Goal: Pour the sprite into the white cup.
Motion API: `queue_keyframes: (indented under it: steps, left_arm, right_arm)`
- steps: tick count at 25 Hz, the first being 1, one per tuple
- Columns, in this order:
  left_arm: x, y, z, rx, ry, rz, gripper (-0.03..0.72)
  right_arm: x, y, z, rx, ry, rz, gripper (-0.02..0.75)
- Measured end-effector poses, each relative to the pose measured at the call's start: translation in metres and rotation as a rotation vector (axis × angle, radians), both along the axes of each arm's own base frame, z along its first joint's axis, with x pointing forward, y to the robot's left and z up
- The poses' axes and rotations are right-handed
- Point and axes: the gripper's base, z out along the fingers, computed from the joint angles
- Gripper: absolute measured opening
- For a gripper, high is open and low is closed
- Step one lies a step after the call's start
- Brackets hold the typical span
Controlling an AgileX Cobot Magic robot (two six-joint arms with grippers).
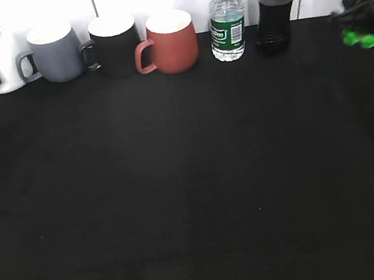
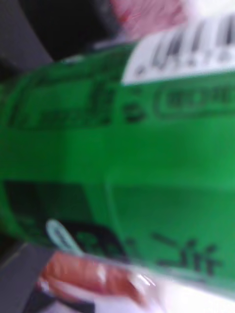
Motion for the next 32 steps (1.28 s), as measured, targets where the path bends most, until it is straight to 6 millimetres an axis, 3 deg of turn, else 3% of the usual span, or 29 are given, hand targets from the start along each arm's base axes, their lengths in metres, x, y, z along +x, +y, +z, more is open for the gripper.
queue_keyframes:
  steps: [4,7,10,13,16,21,25,28,32]
  left_arm:
    - [-0.012,-0.029,0.0,0.015,0.024,-0.11,0.272]
    - [-0.014,-0.032,0.0,0.017,0.027,-0.119,0.272]
    - [-0.013,-0.032,-0.001,0.018,0.029,-0.119,0.272]
    - [-0.013,-0.032,-0.002,0.026,0.044,-0.116,0.272]
    - [-0.013,-0.032,-0.003,0.03,0.052,-0.114,0.272]
    - [-0.013,-0.031,-0.004,0.034,0.059,-0.113,0.272]
    - [-0.015,-0.029,-0.001,0.064,0.107,-0.091,0.304]
    - [-0.018,-0.018,0.012,0.143,0.293,0.003,0.391]
    - [-0.036,-0.001,0.049,0.197,0.654,0.135,0.404]
  right_arm:
    - [0.042,0.004,-0.026,0.002,-0.014,0.012,0.376]
    - [0.06,0.009,-0.045,-0.013,-0.015,0.046,0.376]
    - [0.065,0.012,-0.051,-0.025,-0.04,0.075,0.4]
    - [0.066,0.012,-0.052,-0.025,-0.03,0.078,0.549]
    - [0.063,0.012,-0.053,-0.021,0.05,0.083,0.599]
    - [0.034,0.011,-0.032,-0.025,0.092,0.094,0.6]
    - [0.01,0.01,0.009,-0.017,0.146,0.104,0.596]
    - [-0.011,0.011,0.055,0.016,0.277,0.116,0.596]
    - [-0.066,0.01,0.101,0.042,0.599,0.143,0.596]
